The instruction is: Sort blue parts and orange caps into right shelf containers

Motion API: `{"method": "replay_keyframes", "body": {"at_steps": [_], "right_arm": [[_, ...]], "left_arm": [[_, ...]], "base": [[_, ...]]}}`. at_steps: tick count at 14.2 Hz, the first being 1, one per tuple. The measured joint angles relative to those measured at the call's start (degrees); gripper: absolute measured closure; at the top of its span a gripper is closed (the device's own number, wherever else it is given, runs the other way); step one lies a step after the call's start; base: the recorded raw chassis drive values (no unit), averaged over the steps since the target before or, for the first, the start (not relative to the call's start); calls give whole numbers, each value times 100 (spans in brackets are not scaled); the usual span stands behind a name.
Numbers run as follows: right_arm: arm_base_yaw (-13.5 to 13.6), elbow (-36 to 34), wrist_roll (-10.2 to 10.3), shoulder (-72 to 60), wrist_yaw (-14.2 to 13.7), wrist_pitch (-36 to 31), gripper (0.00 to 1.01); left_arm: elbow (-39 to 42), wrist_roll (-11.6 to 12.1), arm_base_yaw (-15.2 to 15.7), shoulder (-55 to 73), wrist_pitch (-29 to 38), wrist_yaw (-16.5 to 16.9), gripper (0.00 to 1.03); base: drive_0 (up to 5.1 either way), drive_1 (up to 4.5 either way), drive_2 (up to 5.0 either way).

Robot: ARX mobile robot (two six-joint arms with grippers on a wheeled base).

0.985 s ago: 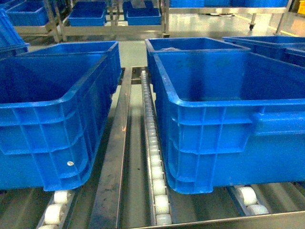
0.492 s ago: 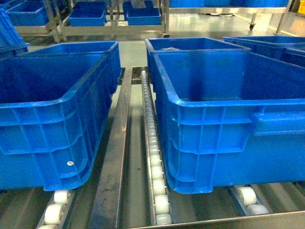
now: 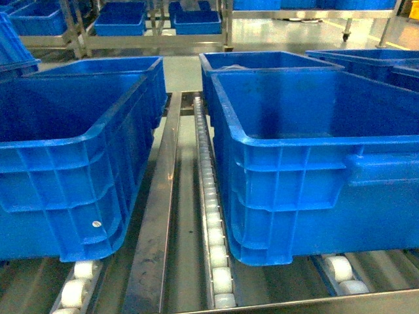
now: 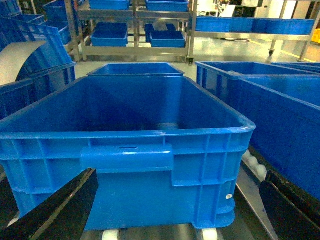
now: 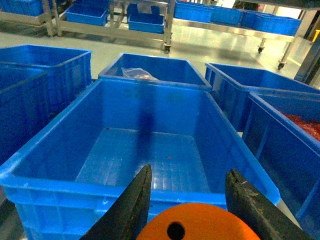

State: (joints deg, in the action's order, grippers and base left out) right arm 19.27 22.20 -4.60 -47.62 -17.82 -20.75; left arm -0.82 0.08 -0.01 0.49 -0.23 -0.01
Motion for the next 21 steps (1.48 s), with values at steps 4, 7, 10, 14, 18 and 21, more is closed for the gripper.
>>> {"method": "replay_keyframes", "body": {"at_steps": [4, 7, 10, 14, 18, 21], "right_arm": [[-409, 592, -149, -1377, 319, -811, 61], [-623, 1056, -151, -2142, 417, -1064, 61], [-734, 1578, -173, -2927, 485, -1235, 61], [-734, 2190, -170, -3722, 509, -1357, 61], [-734, 2404, -125, -4087, 509, -1377, 61], [-734, 2444, -94, -4312, 509, -1410, 61]], "left_arm": [[0, 0, 0, 0, 0, -2, 5], [0, 0, 0, 0, 0, 0, 5], [0, 0, 0, 0, 0, 0, 5], [0, 0, 0, 0, 0, 0, 5], [0, 0, 0, 0, 0, 0, 5], [0, 0, 0, 0, 0, -2, 5]], "base": [[0, 0, 0], [0, 0, 0], [0, 0, 0], [0, 0, 0], [0, 0, 0], [0, 0, 0]]}}
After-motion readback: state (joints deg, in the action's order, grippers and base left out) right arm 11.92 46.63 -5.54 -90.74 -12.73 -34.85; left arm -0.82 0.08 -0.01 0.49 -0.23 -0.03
